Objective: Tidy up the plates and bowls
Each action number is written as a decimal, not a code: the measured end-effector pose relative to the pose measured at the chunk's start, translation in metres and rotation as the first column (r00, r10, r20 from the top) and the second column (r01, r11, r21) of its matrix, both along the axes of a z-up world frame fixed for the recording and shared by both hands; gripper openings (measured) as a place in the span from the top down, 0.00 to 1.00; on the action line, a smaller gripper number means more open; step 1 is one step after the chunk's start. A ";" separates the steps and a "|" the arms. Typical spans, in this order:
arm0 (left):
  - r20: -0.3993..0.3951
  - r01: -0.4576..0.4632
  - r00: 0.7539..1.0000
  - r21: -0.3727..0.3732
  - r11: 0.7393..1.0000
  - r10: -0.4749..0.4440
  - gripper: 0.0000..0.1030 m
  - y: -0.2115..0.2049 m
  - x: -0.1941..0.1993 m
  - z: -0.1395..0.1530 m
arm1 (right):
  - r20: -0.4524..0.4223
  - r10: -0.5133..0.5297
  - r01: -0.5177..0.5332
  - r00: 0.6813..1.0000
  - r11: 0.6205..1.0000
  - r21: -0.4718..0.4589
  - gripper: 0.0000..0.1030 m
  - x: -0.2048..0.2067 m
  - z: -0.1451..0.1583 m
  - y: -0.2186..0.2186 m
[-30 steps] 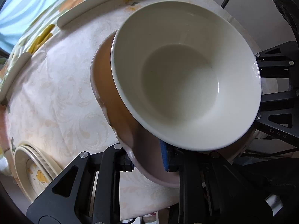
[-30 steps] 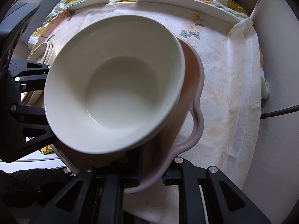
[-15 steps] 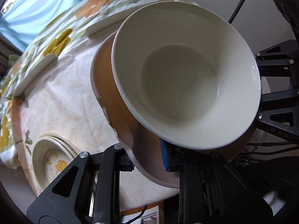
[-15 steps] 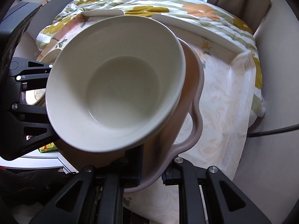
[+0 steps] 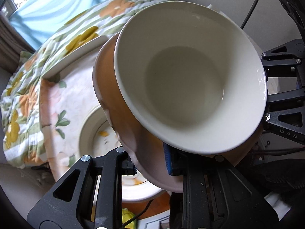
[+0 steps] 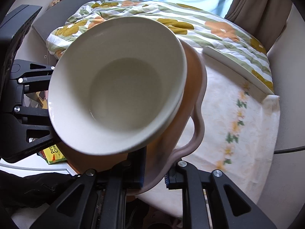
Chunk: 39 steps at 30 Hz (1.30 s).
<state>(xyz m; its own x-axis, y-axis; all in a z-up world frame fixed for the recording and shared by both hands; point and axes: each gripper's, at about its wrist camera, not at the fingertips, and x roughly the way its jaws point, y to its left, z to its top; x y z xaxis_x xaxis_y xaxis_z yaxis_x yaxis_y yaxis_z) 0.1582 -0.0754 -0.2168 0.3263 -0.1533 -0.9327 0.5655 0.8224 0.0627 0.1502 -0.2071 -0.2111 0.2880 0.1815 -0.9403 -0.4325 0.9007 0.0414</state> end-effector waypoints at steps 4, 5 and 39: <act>-0.020 0.009 1.000 0.004 1.000 -0.009 0.82 0.045 0.007 -0.012 | -0.003 -0.016 0.016 1.000 1.000 0.002 0.86 -0.003 -0.007 0.047; -0.024 0.012 1.000 0.008 1.000 -0.011 0.82 0.053 0.007 -0.015 | -0.006 -0.022 0.022 1.000 1.000 0.004 0.86 -0.003 -0.010 0.058; -0.133 0.017 0.991 0.014 1.000 -0.015 0.82 0.103 0.027 -0.070 | -0.128 -0.083 0.085 0.988 0.996 0.007 0.86 0.013 -0.062 0.122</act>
<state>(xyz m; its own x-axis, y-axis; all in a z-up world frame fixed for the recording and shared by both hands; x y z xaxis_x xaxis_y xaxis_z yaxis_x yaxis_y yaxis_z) 0.1851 0.0273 -0.2873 0.1967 -0.1433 -0.9699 0.5826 0.8127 -0.0019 0.1630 -0.0853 -0.2734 0.1808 0.1734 -0.9681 -0.3456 0.9328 0.1025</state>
